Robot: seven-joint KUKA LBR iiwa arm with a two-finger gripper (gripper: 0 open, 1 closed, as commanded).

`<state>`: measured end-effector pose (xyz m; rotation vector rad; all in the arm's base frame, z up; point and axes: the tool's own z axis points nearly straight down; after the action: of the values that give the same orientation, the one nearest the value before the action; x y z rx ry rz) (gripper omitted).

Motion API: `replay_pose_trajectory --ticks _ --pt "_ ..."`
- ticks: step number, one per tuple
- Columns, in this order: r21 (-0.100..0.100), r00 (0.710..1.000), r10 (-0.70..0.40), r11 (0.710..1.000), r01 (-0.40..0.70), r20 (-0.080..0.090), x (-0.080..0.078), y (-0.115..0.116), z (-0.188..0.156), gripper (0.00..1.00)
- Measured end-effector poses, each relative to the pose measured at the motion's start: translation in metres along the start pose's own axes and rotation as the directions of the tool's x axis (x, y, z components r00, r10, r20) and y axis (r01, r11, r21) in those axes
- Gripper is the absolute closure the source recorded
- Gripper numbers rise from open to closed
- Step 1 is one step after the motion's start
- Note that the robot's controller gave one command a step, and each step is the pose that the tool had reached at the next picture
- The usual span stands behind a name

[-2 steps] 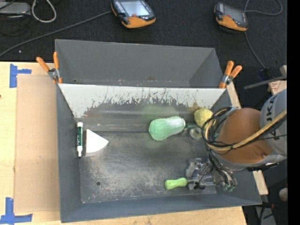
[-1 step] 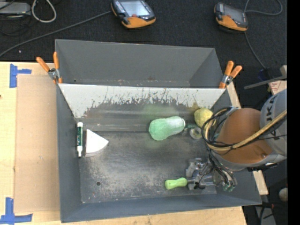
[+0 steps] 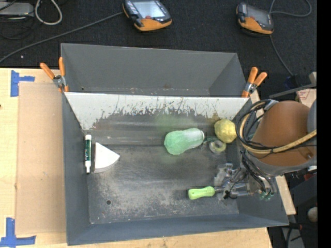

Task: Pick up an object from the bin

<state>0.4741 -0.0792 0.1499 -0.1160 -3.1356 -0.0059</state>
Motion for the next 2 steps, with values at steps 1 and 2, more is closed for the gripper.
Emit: replay_pose_trajectory --ticks 1,2 --pt "0.001 1.0 -0.018 1.0 0.018 0.007 0.0 -0.002 0.017 1.0" --pt "0.001 0.999 -0.038 0.999 0.038 0.005 0.0 -0.005 -0.014 1.0"
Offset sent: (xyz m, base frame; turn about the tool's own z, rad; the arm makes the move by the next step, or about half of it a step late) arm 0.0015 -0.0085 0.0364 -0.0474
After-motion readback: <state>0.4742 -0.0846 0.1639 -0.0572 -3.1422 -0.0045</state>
